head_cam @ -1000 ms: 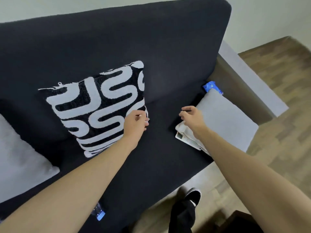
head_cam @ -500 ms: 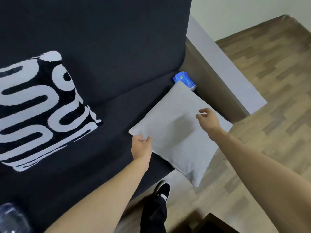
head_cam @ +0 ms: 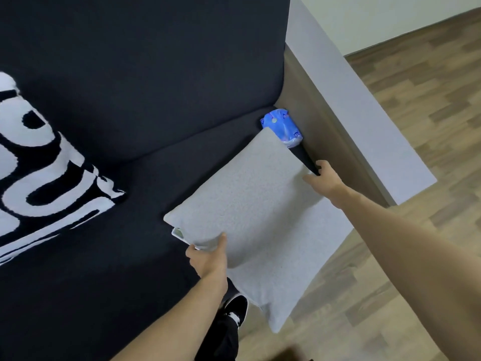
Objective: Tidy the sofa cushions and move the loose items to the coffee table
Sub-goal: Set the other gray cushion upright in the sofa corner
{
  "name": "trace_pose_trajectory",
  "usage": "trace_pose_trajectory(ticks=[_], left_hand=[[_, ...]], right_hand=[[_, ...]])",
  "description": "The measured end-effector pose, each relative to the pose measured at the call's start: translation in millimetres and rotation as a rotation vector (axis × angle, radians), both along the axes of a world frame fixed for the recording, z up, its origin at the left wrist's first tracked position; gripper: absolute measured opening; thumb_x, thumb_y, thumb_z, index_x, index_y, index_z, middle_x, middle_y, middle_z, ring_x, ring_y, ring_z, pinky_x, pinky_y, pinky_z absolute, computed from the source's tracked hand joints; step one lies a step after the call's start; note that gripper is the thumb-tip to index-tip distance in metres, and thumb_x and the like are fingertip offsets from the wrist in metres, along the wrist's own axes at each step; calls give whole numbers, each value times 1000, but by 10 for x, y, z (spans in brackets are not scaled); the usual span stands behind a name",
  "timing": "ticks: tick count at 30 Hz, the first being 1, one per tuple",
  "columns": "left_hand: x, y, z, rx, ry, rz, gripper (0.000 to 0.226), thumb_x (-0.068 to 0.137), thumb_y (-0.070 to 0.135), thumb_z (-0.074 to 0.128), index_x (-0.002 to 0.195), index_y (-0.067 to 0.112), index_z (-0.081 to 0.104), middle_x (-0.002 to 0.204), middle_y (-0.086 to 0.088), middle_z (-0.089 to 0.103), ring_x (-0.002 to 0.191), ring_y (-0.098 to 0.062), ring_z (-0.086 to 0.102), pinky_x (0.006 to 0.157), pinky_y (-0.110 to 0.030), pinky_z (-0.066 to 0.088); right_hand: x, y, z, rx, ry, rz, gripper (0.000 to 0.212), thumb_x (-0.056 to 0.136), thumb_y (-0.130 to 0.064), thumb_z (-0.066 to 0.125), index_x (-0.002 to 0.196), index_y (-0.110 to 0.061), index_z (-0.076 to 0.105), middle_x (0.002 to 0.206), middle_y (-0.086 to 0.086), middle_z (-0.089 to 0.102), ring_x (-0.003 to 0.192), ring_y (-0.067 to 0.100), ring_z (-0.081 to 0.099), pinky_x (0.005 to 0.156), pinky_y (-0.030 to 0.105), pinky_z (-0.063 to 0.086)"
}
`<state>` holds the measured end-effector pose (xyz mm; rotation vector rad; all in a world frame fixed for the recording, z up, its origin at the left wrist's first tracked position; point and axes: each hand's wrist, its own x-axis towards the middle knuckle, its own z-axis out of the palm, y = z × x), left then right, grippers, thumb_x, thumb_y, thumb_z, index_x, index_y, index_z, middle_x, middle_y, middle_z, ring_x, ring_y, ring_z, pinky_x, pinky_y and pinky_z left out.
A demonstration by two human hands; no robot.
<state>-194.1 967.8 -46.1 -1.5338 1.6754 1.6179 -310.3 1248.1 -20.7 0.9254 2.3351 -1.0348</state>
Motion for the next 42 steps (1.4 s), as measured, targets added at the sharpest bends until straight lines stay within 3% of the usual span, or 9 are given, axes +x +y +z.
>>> trace_pose_trajectory(ticks=[4,11,19,26,31,35,38,40,42], left_hand=[[-19,50,-171,31,-18,35,93,69,43,84,142,23,30,131,-5,53,103,-24,52,90,-38,41],[-56,34,-322,88,39,79,91,68,40,86,136,33,27,123,1,54,106,-20,56,95,-38,43],[-42,35,-114,141,159,104,80,74,29,83,131,34,27,122,5,54,105,-12,56,93,-35,40],[-436,-362,417,143,343,-3,82,70,32,85,129,40,28,127,2,53,112,-20,58,102,-48,48],[-926,-787,799,111,548,-77,84,67,30,86,127,41,28,120,9,56,107,-10,59,99,-44,49],[-1334,-1120,1055,64,680,-106,92,69,27,86,137,37,25,121,12,54,107,-5,58,92,-37,51],[-1601,-1319,1176,4,766,-131,91,70,22,86,139,31,26,124,10,52,109,-1,56,88,-30,52],[-1728,-1410,1202,-22,811,-138,91,71,17,85,140,28,26,131,5,51,114,-4,55,94,-35,52],[-1812,-1458,1203,-37,845,-141,92,72,12,85,142,26,25,138,1,49,122,-10,53,103,-41,49]], right_hand=[[-216,51,-175,18,-46,66,74,89,-38,63,151,-13,30,137,12,53,121,33,54,101,48,47],[-387,17,-416,-77,-93,32,64,95,-40,50,151,-13,34,147,12,44,130,31,46,107,44,40],[-316,6,-165,-63,-31,28,37,93,-33,52,122,-10,56,92,3,55,79,17,51,74,33,42],[-295,-125,491,-115,80,-29,33,97,-36,48,125,-20,48,108,1,52,82,11,50,81,37,40],[-520,-416,834,-183,226,-70,37,93,-40,52,124,-22,48,110,-1,52,86,10,50,74,33,39],[-809,-721,1057,-271,323,-111,44,87,-38,59,126,-20,46,107,-6,53,93,13,51,80,38,41],[-1028,-916,1158,-355,356,-111,47,81,-38,65,121,-22,47,106,-2,55,90,16,57,67,34,48],[-1157,-1034,1176,-405,361,-110,45,79,-35,66,118,-22,48,103,-3,56,87,14,58,58,30,46],[-1279,-1123,1163,-438,387,-135,42,76,-33,68,112,-24,51,100,-6,57,89,13,58,66,32,48]])
